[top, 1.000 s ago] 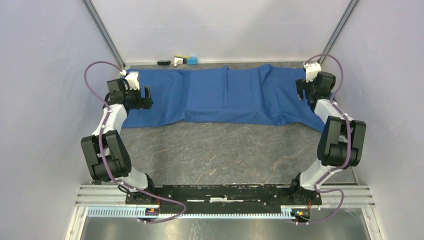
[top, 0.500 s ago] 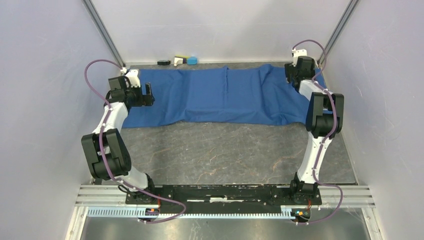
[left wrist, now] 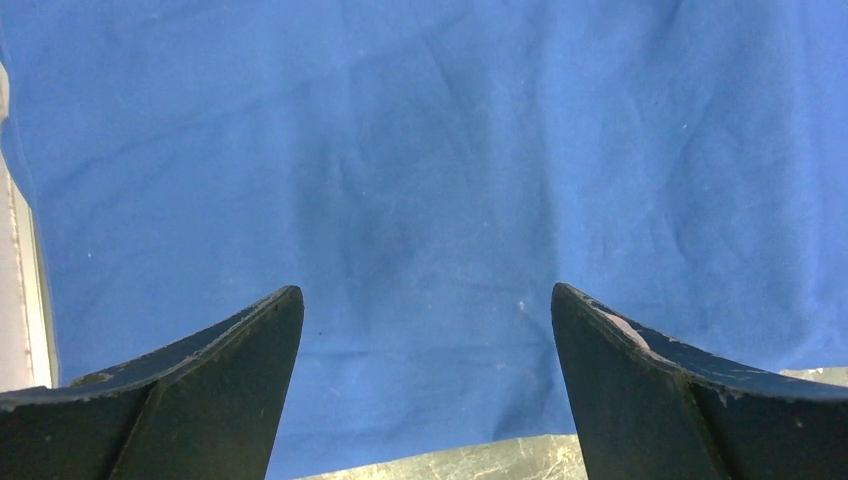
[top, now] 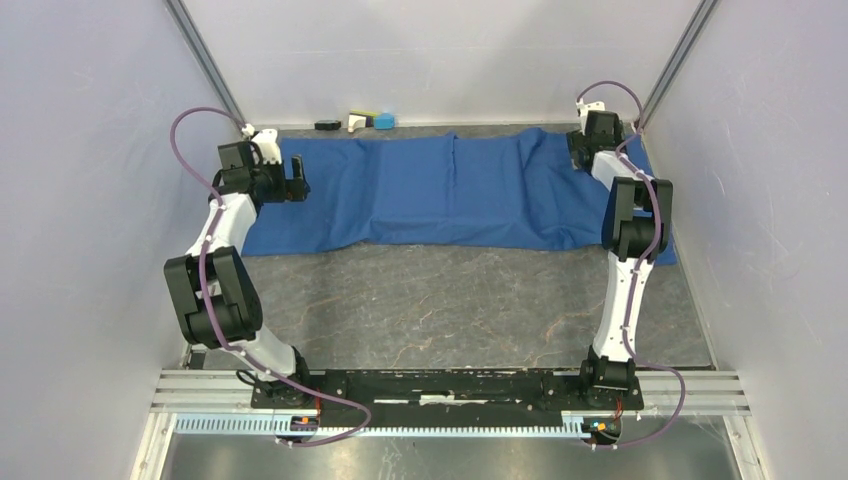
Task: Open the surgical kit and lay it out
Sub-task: Open the surgical kit at the center of the board.
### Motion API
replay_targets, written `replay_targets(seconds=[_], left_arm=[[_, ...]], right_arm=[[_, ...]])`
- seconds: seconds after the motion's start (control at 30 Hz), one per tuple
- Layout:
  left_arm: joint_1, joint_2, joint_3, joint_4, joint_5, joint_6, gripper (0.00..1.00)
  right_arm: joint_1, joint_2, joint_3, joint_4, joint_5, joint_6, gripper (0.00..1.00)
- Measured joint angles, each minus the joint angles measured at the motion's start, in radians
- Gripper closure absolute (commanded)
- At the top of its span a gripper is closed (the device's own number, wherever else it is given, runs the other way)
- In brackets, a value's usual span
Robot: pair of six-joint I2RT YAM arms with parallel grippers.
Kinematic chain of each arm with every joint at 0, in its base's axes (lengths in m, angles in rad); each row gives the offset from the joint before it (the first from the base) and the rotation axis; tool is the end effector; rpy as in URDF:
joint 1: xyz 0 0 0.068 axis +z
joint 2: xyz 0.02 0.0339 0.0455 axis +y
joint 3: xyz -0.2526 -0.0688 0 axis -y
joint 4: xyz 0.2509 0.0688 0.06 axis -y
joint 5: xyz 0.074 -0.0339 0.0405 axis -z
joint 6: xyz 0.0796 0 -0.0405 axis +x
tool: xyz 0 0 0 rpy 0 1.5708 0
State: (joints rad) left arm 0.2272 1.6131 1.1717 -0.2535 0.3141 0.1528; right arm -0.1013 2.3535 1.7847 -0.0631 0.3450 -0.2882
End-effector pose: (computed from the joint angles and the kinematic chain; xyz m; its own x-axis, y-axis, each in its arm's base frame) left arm 0.3935 0.0657 0.2171 -0.6140 0.0066 -0.7893 0.1117 0.9906 -0.0786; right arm 0.5564 -0.0836 0.1201 -0.6676 -0.2010 -0.7168 0.1845 0.8882 -0.4209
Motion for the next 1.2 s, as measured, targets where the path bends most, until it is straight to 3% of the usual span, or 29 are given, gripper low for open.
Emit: replay_targets(seconds=[0.37,0.57,0.73,0.97,1.1,1.2], left_arm=[[-0.041,0.106,0.137,-0.025,-0.020,-0.002,0.00],[-0.085,0.277,0.314,-0.025,0.002,-0.061,0.02],[-0.139,0.458,0.517,-0.031,0.021,-0.144,0.06],[-0.180,0.772,0.945,-0.120,0.058,-0.337,0.12],[-0.187,0.867,1.038,-0.146,0.099,-0.476,0.12],[-0.192,0.896,1.053,-0.145,0.123,-0.494,0.08]], right_arm=[[0.012,0.071,0.111,-0.020,0.052,-0.031,0.04],[0.009,-0.090,-0.153,0.101,-0.075,-0.004,0.05],[0.011,-0.214,-0.244,0.107,-0.217,0.007,0.05],[0.028,-0.373,-0.272,0.090,-0.383,-0.003,0.05],[0.030,-0.436,-0.333,0.087,-0.426,-0.004,0.05],[0.029,-0.459,-0.389,0.079,-0.451,-0.006,0.05]])
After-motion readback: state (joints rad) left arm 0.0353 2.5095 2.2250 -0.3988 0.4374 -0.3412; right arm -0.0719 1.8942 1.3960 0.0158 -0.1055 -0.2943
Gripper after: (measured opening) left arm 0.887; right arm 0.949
